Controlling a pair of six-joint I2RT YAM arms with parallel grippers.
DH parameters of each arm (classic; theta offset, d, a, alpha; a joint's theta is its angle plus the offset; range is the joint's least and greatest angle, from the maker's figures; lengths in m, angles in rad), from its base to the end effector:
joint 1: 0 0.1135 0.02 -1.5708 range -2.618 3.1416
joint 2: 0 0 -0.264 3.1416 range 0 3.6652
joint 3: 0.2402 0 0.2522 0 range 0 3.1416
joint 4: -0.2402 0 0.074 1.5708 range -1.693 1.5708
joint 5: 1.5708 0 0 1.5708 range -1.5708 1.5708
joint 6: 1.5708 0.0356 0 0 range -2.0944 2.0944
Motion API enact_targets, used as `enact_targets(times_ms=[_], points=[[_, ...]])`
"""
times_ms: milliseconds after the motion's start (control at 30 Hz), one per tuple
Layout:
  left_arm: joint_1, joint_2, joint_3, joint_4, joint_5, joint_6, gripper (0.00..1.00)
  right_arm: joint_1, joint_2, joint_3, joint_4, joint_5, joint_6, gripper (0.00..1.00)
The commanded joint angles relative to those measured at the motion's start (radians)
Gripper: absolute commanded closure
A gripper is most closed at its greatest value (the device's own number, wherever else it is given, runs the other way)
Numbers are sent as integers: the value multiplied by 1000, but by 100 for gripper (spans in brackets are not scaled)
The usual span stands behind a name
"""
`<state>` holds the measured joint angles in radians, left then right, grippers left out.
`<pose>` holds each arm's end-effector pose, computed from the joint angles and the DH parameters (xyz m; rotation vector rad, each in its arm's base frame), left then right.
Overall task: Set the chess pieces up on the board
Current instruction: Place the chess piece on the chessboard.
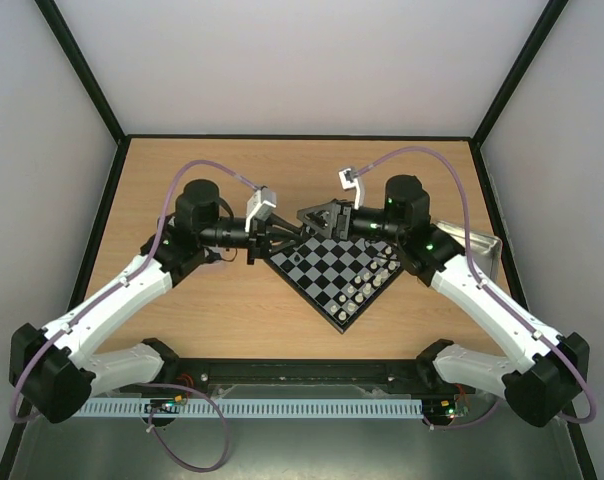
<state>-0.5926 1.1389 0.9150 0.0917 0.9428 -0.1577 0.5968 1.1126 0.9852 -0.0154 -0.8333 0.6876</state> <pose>0.1960 -0.1667 0.3449 1.0942 1.4779 -1.3352 0.1926 0.1627 0.3647 -0.6206 1.8679 1.6052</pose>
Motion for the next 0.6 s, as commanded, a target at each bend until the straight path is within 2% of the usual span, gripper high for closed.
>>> enact_targets(times_ms=[0, 167, 400, 567], points=[[0, -11, 70, -61, 48, 143, 89, -3, -40, 42, -38, -75, 10, 49], [0, 9, 106, -157, 48, 219, 89, -4, -51, 41, -47, -103, 2, 61], [0, 33, 132, -219, 52, 284, 88, -3, -32, 41, -94, -138, -34, 60], [0, 64, 156, -248, 41, 296, 88, -3, -18, 38, -101, -155, -45, 70]])
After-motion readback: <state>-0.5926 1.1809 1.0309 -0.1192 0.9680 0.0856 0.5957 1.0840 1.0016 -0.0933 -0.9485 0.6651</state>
